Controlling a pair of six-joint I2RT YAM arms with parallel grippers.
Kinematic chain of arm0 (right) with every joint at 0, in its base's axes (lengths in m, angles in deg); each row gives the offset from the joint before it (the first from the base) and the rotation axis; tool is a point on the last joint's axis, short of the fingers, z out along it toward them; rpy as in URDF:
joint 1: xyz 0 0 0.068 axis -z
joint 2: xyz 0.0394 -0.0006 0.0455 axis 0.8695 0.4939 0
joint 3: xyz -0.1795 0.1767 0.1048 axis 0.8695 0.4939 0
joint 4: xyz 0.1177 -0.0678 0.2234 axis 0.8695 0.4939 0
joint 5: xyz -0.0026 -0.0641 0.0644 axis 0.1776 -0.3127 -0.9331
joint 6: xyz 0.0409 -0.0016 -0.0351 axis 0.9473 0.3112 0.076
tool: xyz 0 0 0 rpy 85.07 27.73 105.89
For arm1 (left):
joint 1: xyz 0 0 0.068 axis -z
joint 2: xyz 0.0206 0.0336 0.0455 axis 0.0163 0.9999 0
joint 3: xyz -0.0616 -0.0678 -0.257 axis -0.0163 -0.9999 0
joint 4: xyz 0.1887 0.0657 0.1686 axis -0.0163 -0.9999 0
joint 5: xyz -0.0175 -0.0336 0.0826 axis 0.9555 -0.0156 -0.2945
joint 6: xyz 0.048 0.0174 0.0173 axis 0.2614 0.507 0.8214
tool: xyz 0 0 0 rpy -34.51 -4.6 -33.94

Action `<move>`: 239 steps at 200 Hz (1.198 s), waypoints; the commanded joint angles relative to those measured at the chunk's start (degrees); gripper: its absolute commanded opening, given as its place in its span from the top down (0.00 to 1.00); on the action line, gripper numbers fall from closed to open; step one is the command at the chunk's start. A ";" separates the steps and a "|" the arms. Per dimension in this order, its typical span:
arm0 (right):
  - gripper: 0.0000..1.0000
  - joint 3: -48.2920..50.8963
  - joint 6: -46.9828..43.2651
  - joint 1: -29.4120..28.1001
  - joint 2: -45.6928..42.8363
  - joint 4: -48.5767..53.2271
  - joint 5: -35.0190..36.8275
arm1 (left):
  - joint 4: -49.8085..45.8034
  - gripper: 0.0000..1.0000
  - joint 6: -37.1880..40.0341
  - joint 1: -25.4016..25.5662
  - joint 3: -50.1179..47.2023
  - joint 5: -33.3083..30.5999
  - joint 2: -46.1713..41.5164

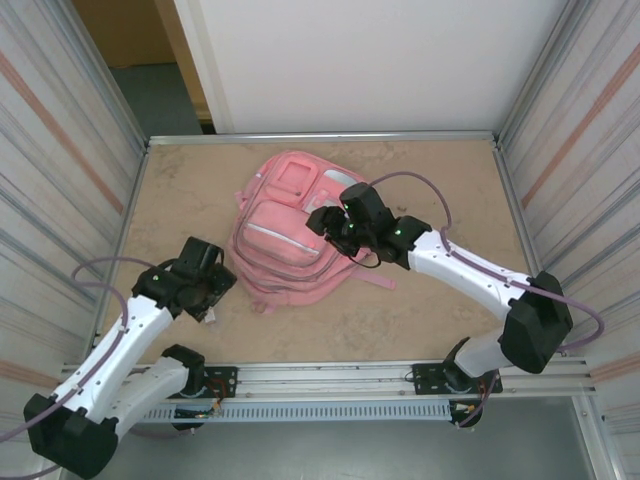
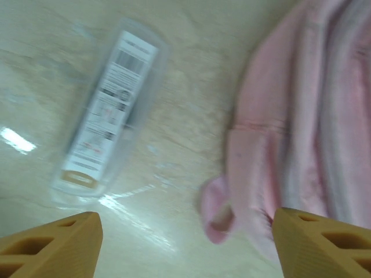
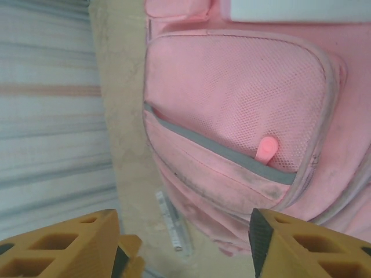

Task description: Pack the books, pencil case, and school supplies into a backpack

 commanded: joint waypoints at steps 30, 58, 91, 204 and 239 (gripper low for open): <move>0.36 1.58 -8.18 0.82 -4.45 1.61 0.39 | 2.42 0.21 15.30 -6.29 -6.25 -2.13 10.46; 0.35 1.45 -8.66 1.42 -4.09 2.45 -0.52 | 7.24 0.21 15.57 -6.37 -8.06 3.04 17.33; 0.35 0.44 -8.62 1.49 -2.59 1.82 -3.13 | 9.12 0.22 15.23 -6.36 -10.04 4.45 18.88; 0.33 -3.86 -19.76 4.18 5.01 6.31 -4.98 | 8.39 0.44 12.98 -6.38 -9.49 4.84 17.96; 0.32 -6.07 -36.63 4.65 7.30 8.00 -2.21 | 5.92 0.53 11.81 -6.32 -9.59 4.53 13.86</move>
